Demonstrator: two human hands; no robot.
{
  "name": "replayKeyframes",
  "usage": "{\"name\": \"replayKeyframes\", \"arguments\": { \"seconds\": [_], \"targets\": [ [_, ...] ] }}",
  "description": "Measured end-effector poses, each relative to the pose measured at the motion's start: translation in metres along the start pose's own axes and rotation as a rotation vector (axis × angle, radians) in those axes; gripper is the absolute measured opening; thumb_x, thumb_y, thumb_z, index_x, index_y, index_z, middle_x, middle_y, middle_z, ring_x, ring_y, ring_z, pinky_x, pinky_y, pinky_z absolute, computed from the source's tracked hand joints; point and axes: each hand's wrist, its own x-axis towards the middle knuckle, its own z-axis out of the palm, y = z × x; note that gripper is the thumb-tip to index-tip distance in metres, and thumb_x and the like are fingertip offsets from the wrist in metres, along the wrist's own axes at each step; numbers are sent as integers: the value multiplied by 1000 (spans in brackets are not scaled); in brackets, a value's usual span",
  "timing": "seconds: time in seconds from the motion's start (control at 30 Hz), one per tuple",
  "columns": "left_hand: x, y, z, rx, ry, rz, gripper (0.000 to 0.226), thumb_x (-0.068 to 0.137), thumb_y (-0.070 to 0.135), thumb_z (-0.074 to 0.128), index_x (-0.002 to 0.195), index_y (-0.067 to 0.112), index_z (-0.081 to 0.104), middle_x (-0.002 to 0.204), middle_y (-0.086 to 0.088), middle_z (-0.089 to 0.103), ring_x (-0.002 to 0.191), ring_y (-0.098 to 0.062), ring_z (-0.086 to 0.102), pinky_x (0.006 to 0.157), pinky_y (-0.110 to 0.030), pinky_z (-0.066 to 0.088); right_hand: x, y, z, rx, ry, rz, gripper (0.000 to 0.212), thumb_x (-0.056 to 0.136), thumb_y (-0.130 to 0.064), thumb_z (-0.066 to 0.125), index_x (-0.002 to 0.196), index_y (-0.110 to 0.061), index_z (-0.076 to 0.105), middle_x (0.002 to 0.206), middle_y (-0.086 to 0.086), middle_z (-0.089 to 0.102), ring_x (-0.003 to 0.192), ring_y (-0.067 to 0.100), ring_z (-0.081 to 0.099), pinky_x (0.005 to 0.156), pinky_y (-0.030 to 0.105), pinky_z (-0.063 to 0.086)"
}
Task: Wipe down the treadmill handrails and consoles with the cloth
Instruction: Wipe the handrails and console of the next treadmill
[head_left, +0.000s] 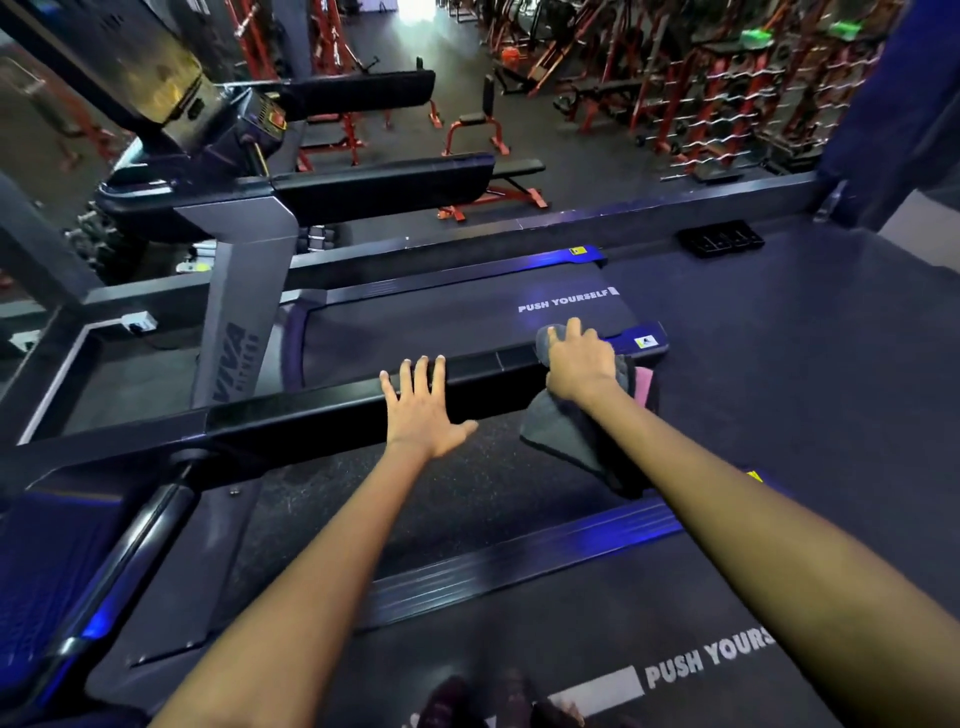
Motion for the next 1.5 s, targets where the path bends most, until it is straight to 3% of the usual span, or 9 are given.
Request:
{"name": "replayKeyframes", "arguments": {
  "seconds": [0.13,0.3,0.43,0.53,0.7,0.87,1.07,1.27,1.5],
  "targets": [
    [7,16,-10,-62,-66,-82,96,86,61,47,150,10,-3,159,-12,-2,145,-35,-6,111,-60,-4,-10,13,13,-4,18,-120,68,89,-27,55,148,-18,20,134,14,30,115,34,42,86,42,45],
    [20,54,-12,-66,-71,109,92,90,49,52,151,14,-8,158,-7,-18,145,-27,-14,113,-56,-7,3,28,2,-85,34,-69,62,88,-23,55,144,-18,28,132,12,34,116,31,43,88,39,43],
    [23,65,0,-33,-119,102,103,86,58,51,148,13,-18,156,-5,-21,143,-30,-21,109,-58,-14,3,27,6,17,17,-99,66,89,-26,55,147,-20,23,133,14,31,116,33,42,87,42,44],
    [25,63,2,-8,-129,103,106,85,55,55,147,15,-21,156,-4,-24,142,-29,-24,109,-59,-15,-3,49,14,-44,50,-156,70,89,-31,56,148,-24,18,133,14,31,115,33,42,85,41,45],
    [23,68,-1,3,-137,73,107,84,57,55,147,15,-21,156,-4,-24,142,-29,-25,108,-58,-17,17,45,3,21,18,-57,62,86,-26,58,143,-22,32,131,13,34,116,32,42,86,41,43],
    [22,69,1,6,-135,57,107,83,59,53,147,17,-21,156,-3,-24,142,-28,-25,109,-57,-17,5,67,15,6,24,-181,70,90,-32,54,148,-30,17,131,13,31,114,33,42,80,41,44],
    [21,71,-2,4,-138,30,106,84,57,54,147,17,-20,156,-3,-23,142,-27,-24,110,-57,-15,24,68,4,82,13,-117,63,88,-27,54,145,-32,28,130,13,34,115,34,42,86,42,43],
    [23,72,-7,-18,-190,17,107,83,59,55,147,19,-22,155,-1,-26,142,-27,-26,109,-55,-17,16,103,18,60,53,-237,67,90,-35,54,147,-38,20,124,12,37,110,33,44,83,42,44],
    [25,71,-7,-41,-239,21,107,84,58,54,146,20,-25,153,0,-30,139,-27,-30,108,-56,-19,19,94,39,419,72,-93,64,87,-25,54,146,-35,28,129,13,39,112,38,45,90,45,43]
  ]
}}
